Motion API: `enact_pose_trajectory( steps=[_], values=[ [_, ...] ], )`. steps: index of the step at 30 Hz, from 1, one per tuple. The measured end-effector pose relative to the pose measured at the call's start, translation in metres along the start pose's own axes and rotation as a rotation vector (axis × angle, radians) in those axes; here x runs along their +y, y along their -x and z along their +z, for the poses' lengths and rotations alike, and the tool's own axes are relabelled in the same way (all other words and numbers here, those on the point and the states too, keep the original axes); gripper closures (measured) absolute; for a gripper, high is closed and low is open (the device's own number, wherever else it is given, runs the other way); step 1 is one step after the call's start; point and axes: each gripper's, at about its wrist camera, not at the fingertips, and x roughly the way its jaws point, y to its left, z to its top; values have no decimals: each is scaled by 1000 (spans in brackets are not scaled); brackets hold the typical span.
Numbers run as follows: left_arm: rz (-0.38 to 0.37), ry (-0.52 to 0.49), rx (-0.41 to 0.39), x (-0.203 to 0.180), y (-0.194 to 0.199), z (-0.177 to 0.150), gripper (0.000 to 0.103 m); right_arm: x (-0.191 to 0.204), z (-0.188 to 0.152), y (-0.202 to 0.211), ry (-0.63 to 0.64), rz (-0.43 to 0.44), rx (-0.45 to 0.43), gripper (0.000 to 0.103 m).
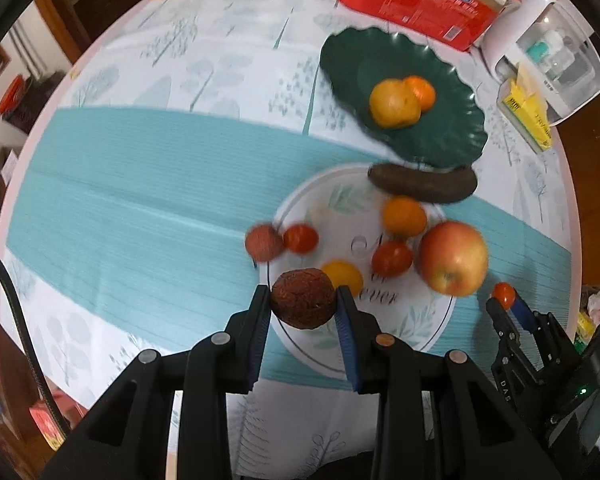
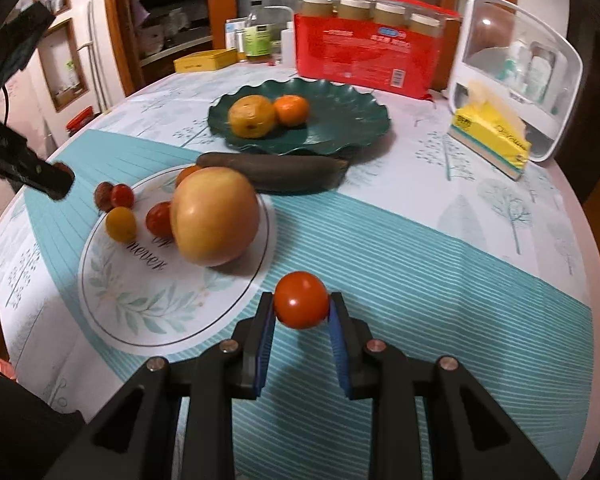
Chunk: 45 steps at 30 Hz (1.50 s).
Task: Organize fruits
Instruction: 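Carry the lychee with the left tool while the right tool carries the tomato onto the green plate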
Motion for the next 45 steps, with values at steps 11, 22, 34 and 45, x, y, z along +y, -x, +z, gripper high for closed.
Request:
enact_pose_trajectory(
  steps=[11,22,34,45],
  values=[
    [4,-132,-78,2,26,80,72,4,40,1,-60,-88,-31,76],
    [-14,-234,-142,-7,27,163,72,6,101,-11,-107,-142,-78,76],
    [-62,-280,-91,-20,-16,208,72,10,138,-48,-164,-145,-51,76],
    [-152,-287,-4,-35,-70,211,72,15,147,-92,-216,-94,40,76]
  ],
)
